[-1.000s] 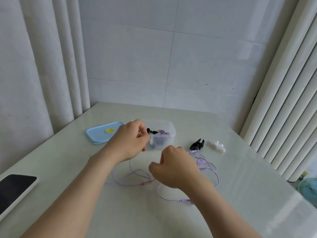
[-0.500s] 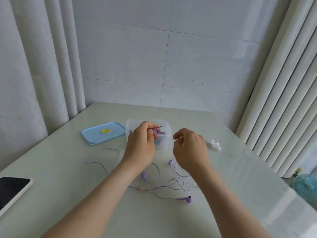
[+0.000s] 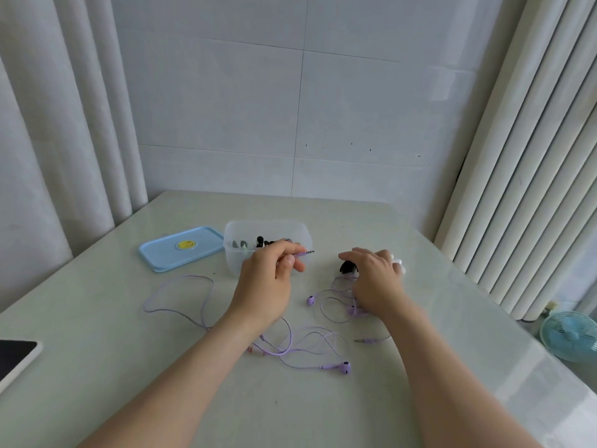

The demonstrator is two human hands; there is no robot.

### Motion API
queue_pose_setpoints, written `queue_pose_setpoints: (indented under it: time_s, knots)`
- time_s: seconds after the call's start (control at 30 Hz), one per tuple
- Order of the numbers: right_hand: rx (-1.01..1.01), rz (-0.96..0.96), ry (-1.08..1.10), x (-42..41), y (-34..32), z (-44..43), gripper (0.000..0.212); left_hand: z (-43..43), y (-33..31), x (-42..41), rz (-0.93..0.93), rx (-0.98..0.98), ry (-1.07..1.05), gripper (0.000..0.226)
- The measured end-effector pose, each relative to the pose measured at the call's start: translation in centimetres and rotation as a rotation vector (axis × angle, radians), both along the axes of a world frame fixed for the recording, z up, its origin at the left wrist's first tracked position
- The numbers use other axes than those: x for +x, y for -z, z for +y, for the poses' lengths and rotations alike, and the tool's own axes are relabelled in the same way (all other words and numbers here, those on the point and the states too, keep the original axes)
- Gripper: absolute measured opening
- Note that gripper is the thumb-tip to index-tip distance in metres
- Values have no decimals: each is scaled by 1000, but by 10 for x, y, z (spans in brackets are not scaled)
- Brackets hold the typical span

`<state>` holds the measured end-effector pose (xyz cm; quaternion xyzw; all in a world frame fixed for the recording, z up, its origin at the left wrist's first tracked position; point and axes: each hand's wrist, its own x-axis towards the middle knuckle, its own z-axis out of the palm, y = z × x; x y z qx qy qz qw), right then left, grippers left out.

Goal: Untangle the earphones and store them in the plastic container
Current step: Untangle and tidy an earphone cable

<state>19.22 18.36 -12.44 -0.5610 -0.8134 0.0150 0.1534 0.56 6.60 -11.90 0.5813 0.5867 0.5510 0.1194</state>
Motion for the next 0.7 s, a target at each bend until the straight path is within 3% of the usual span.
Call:
queue_pose_setpoints:
  time_s: [0.1,0.2,0.27,0.53,0.7]
  knots:
    - [88,-64,75,0,2,5,70,2,4,-1,-12,-15,6,24]
    - [143,-104,127,0,5,8,37,3,5,-2,-75,-46,21,20]
    - [165,-91,136,-1,4,7,27,2,4,-3,-139,-64,30,15]
    - [117,429,-233,-33,-24,-39,26,0,-11,2,-503,-22,26,10]
    - [73,669,-429,-42,-38,-61,20,-7,-27,1,-708,-30,208,10]
